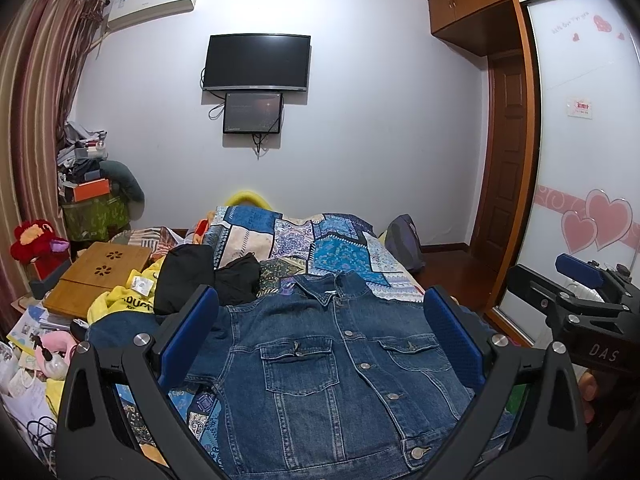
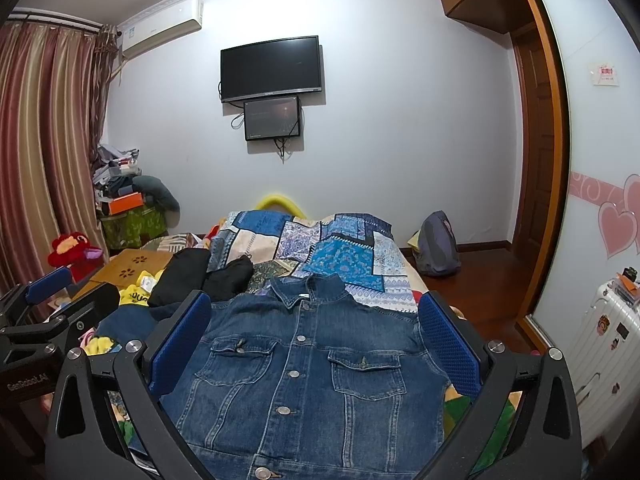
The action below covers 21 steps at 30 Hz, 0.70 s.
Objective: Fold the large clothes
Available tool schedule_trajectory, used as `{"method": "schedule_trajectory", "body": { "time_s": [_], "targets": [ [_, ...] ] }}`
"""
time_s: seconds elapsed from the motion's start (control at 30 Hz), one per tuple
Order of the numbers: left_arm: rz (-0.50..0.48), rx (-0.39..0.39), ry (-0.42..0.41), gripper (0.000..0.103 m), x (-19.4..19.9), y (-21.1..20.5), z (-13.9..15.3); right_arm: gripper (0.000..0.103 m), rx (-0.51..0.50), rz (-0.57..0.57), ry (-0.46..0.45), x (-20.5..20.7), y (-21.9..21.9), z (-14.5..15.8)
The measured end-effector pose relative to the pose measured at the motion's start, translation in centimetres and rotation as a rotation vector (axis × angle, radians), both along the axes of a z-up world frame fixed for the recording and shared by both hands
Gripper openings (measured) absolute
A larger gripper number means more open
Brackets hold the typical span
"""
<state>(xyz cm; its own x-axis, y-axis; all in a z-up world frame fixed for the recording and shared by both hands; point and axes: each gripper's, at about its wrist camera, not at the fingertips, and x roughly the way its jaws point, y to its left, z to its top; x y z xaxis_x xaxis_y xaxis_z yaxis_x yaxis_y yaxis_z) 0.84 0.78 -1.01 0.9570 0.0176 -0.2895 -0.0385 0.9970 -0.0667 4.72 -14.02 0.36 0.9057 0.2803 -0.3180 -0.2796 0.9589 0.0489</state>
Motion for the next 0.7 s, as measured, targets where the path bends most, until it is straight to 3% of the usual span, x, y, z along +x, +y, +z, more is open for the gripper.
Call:
{"method": "schedule_trajectory", "body": {
  "time_s": [0.4,0.7],
  "targets": [
    [0.017,-0.008,0.025,0.103,1.3,0.9,-0.1,0.103,-0.014,0.007,0.04,1.6,0.3,-0.5],
    [0.09,-0.04,0.076,0.103,4.7,4.9,-1.3,0.103,-0.04,0.02,0.07,4.8,1.5,-0.8]
  ]
}}
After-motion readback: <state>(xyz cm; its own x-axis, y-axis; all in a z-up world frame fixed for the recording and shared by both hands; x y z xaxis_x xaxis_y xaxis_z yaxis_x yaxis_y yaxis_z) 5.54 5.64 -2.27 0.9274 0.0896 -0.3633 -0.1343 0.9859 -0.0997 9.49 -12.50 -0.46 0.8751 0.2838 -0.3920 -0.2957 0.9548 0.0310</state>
